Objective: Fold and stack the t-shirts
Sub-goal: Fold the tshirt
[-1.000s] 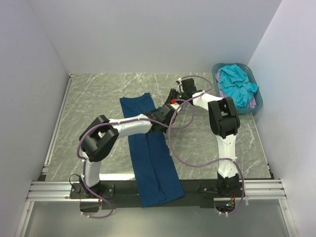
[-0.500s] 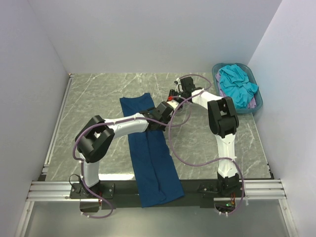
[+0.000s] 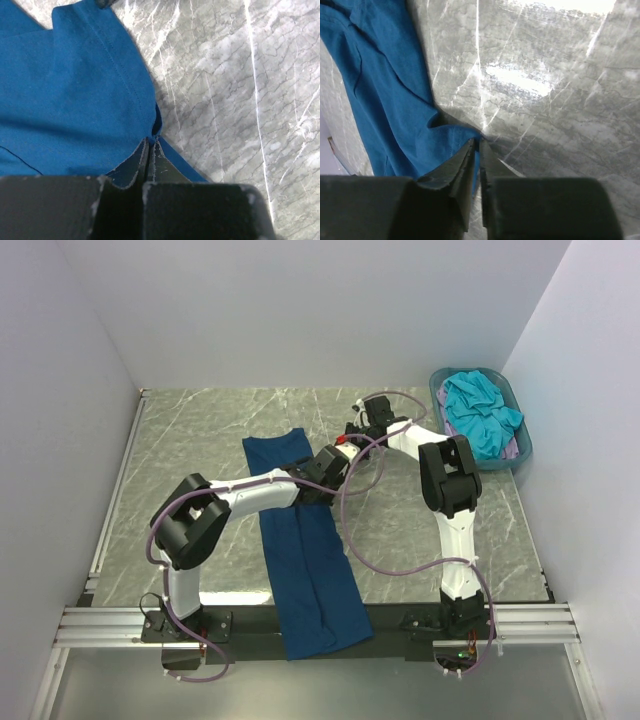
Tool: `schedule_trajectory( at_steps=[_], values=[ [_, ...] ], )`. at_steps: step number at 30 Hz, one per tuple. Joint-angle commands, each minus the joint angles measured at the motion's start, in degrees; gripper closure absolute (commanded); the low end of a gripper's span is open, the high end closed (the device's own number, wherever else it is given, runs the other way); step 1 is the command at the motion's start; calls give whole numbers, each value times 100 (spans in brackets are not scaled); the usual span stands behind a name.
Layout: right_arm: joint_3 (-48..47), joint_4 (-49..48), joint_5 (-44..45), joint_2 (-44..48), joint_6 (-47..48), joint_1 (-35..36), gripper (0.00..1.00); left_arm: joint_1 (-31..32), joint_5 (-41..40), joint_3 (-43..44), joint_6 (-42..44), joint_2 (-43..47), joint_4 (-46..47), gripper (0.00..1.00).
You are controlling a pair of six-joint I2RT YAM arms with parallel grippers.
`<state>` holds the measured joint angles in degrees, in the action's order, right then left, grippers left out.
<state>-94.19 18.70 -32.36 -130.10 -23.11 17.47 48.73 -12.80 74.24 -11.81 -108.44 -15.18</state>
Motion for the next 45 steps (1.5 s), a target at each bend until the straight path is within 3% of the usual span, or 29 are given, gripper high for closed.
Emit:
schedule_trajectory(
  at_steps=[1, 2, 4, 11, 23, 33, 45],
  values=[
    [-125, 195, 291, -103, 97, 46, 89, -39, 137, -58, -172, 385, 208, 99],
    [-187, 256, 335, -77, 140, 54, 96, -39, 163, -58, -181, 394, 191, 99],
    [-310, 406, 519, -24, 210, 46, 100, -39, 181, -24, -251, 368, 95, 99],
    [-907, 1056, 1055, 99, 343, 37, 100, -39, 480, -58, -559, 341, 94, 99],
    [-1671, 1610, 1223, -68, 343, 116, 100, -144, 901, -199, -1235, 403, 217, 99],
    [-2393, 1910, 1566, -208, 264, 467, 100, -943, 1314, -998, -2316, 1149, 463, 99],
    [-2683, 1357, 1311, -393, -88, 968, 100, -1682, 1930, -2018, -3195, 1765, 946, 99]
  ],
)
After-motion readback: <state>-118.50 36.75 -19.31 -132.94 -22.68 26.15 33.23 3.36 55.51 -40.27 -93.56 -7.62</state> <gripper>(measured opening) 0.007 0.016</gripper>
